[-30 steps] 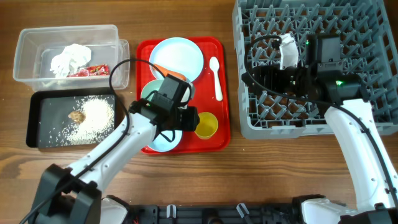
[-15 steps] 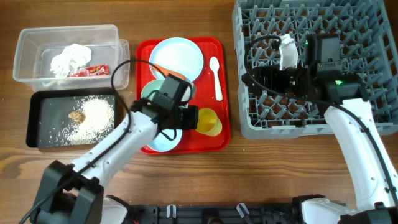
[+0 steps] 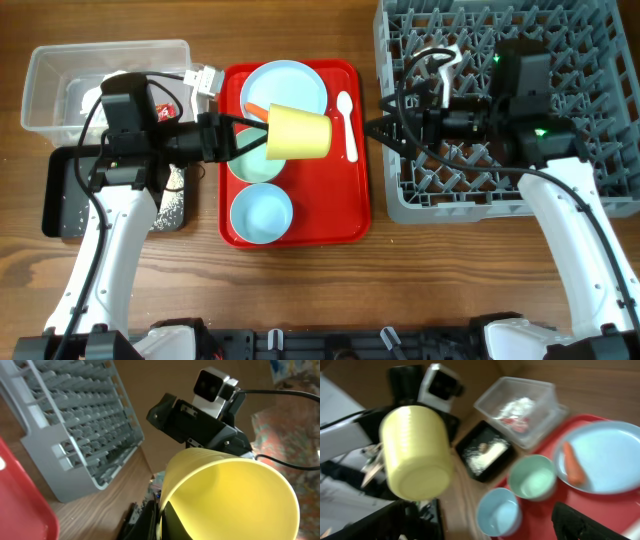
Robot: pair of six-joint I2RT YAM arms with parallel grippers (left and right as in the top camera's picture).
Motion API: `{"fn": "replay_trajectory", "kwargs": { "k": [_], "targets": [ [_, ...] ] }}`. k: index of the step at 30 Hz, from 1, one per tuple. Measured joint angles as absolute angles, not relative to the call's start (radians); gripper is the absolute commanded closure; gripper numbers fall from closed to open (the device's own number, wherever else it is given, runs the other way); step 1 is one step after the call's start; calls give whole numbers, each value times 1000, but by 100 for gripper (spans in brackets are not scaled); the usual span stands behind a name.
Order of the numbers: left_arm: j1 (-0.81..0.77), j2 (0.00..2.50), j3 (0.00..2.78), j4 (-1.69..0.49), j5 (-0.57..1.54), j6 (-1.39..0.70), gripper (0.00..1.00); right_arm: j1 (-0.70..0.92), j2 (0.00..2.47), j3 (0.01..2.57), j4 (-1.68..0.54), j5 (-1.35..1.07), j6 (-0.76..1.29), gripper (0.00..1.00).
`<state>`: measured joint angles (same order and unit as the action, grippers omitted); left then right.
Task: Sort waste into correct bins and load items into the dishwasher rack
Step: 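Hand the yellow cup from the left gripper to the right gripper, then place the yellow cup upside down in the dish rack with right gripper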
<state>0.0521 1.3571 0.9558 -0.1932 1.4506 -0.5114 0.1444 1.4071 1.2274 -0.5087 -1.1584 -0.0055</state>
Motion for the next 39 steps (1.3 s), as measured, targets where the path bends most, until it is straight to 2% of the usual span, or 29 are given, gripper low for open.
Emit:
{"fn": "replay_trajectory", "kwargs": {
  "k": [5, 9, 16, 18, 21, 23, 27, 29, 32, 37, 39],
  "targets": [
    [54, 1357, 956, -191, 1491, -518, 96, 258, 1409, 1227, -387, -1247, 22, 8],
    [71, 1357, 956, -177, 1494, -518, 96, 316, 1408, 1227, -378, -1256, 41, 11],
    [72, 1357, 956, -177, 1502, -518, 96, 419, 1409, 1227, -338, -1123, 68, 16],
    [72, 1357, 956, -177, 1510, -518, 96, 437, 1409, 1227, -311, -1098, 86, 22],
    [72, 1357, 956, -178, 1516, -518, 96, 438, 1409, 1227, -305, -1087, 105, 36],
    [72, 1356, 956, -178, 1518, -518, 96, 438, 1409, 1227, -298, -1079, 112, 40],
    [72, 1356, 956, -178, 1517, -516, 76, 438, 1409, 1227, -296, -1079, 112, 41],
    [72, 1356, 956, -183, 1517, -513, 75, 438, 1409, 1227, -297, -1079, 112, 41],
    [72, 1356, 956, -190, 1517, -514, 73, 414, 1409, 1227, -301, -1073, 112, 42],
    [72, 1356, 956, -190, 1516, -514, 67, 171, 1380, 1227, -461, -999, 112, 44],
    [72, 1356, 956, -190, 1510, -514, 67, 122, 1358, 1229, -547, -929, 114, 47]
  ]
}}
